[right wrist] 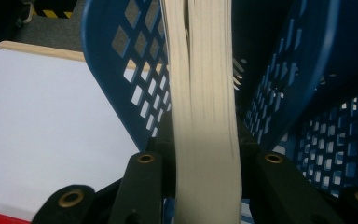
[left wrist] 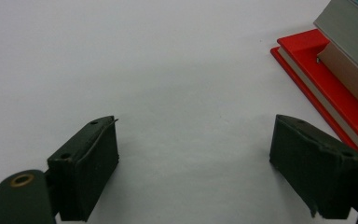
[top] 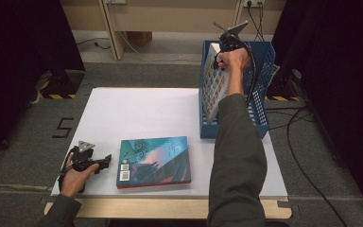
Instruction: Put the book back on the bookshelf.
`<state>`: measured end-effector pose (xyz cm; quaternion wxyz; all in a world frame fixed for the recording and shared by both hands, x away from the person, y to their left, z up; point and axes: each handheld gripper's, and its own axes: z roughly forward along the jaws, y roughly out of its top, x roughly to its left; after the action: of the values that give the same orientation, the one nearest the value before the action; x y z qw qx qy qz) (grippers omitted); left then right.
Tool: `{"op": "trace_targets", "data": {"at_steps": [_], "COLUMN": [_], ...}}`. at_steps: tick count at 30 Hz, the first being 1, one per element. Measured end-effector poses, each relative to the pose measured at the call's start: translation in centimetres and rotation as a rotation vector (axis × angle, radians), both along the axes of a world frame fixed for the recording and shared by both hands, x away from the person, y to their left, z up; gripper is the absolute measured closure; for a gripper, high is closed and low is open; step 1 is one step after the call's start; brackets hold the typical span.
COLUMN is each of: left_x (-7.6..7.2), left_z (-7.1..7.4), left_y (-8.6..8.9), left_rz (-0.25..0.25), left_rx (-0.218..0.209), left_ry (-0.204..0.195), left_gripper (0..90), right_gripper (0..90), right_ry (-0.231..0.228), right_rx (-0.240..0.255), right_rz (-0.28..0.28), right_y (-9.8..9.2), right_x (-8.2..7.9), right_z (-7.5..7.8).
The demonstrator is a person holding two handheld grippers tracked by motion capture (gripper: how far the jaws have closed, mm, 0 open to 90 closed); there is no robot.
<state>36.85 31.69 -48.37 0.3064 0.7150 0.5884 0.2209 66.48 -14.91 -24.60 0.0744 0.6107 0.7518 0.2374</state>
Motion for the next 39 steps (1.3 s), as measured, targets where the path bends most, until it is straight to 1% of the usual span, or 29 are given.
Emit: {"op": "trace_targets", "data": {"at_steps": [5, 8, 14, 17, 19, 23, 29, 32, 35, 39], "left_x": [0.0, 0.0, 0.0, 0.0, 0.0, 0.0, 0.0, 0.0, 0.0, 0.0], "left_z": [0.0, 0.0, 0.0, 0.0, 0.0, 0.0, 0.0, 0.0, 0.0, 0.0], "left_y": [0.0, 0.0, 0.0, 0.0, 0.0, 0.0, 0.0, 0.0, 0.0, 0.0], "left_rz": [0.0, -0.001, -0.001, 0.0, 0.0, 0.0, -0.001, 0.0, 0.0, 0.001], "left_rx": [0.0, 0.001, 0.001, 0.0, 0.001, 0.002, 0.003, 0.003, 0.003, 0.005], "left_ry": [-0.001, -0.001, -0.001, -0.001, 0.0, -0.001, -0.001, -0.001, -0.001, -0.001], "left_gripper": [14.2, 14.3, 14.3, 14.3, 14.2, 14.3, 14.3, 14.3, 14.3, 14.2], "right_gripper": [69.7, 68.3, 65.6, 63.7, 62.8, 62.3, 61.7, 60.2, 59.4, 57.5], "right_ry": [-0.019, -0.042, -0.053, -0.06, -0.064, -0.062, -0.07, -0.073, -0.076, -0.071], "right_rx": [0.017, 0.029, 0.044, 0.055, 0.071, 0.065, 0.054, 0.052, 0.069, 0.071], "right_rz": [0.002, 0.008, 0.023, 0.032, 0.04, 0.057, 0.097, 0.13, 0.166, 0.203], "right_y": [0.3, 0.5, 1.0, 0.9, 0.7, 0.4, 0.2, 0.1, 0.0, -0.3], "right_x": [0.0, -0.1, -0.3, -0.5, -0.7, -1.2, -2.3, -2.8, -3.5, -4.7], "right_z": [0.0, 0.2, 0.1, 0.2, 0.3, 0.8, 1.3, 1.3, 1.1, 1.2]}}
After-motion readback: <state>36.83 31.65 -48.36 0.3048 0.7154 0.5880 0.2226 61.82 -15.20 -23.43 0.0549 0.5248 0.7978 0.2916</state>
